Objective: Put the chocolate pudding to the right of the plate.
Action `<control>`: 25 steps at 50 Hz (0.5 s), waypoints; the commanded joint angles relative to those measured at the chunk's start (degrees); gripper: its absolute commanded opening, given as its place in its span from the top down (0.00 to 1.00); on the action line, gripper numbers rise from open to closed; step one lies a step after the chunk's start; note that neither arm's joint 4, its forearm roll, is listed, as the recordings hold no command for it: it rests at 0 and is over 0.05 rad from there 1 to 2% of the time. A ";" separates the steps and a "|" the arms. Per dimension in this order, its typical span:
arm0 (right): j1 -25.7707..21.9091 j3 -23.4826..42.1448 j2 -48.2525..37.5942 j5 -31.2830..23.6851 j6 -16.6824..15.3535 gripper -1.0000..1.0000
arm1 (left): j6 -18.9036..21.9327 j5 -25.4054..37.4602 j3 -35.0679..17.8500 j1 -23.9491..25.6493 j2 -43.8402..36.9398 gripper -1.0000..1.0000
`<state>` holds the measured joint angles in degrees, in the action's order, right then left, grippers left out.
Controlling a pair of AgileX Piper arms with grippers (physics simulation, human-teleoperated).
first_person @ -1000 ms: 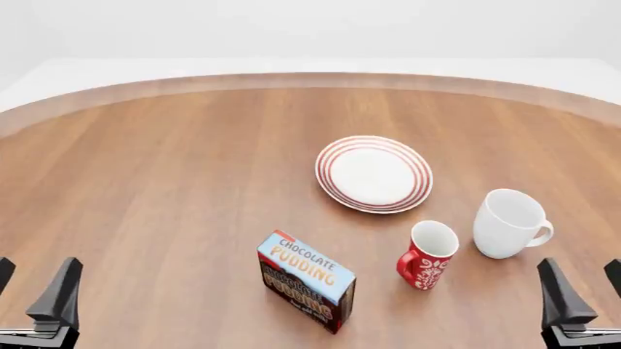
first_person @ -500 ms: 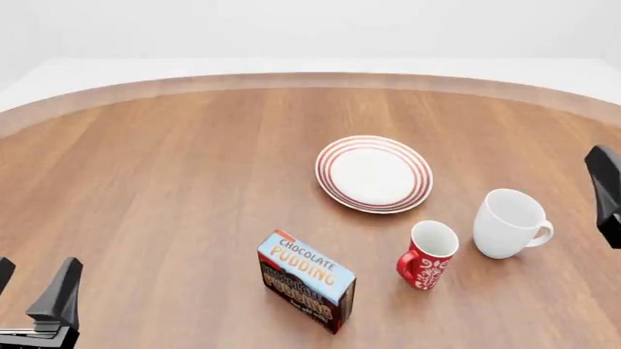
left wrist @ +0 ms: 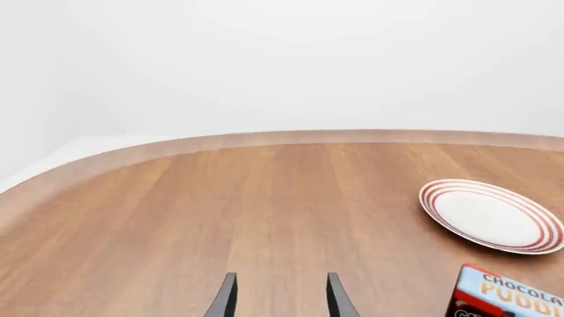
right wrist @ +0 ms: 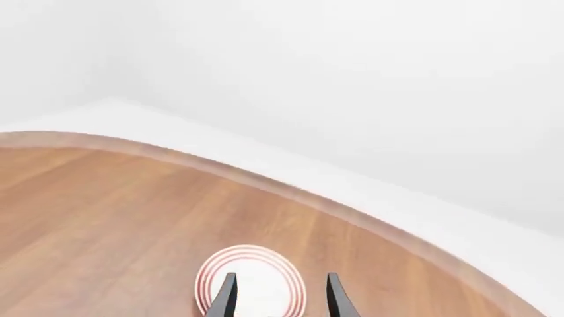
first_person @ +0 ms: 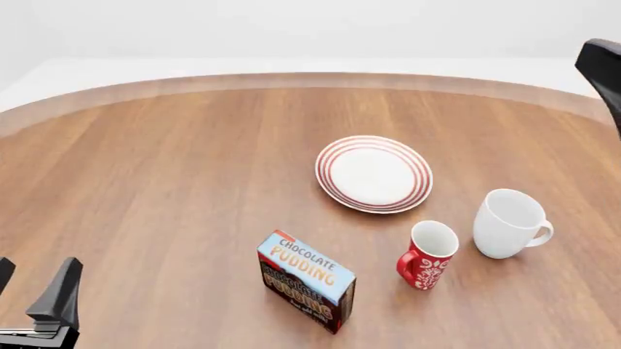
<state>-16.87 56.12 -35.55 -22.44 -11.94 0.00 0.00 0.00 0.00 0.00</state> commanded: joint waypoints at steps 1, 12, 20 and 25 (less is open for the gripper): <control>-4.36 8.43 -4.43 -6.81 -3.95 0.00 | 0.00 0.00 0.00 0.00 0.00 0.00; -9.79 8.67 -7.35 -7.56 -6.63 0.00 | 0.00 0.00 0.00 0.00 0.00 0.00; -12.26 7.89 -8.55 -8.78 -9.06 0.00 | 0.00 0.00 0.00 0.00 0.00 0.00; -14.37 5.67 -9.90 -8.10 -9.94 0.00 | 0.00 0.00 0.00 0.00 0.00 0.00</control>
<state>-27.41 63.19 -43.06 -30.04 -19.72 0.00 0.00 0.00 0.00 0.00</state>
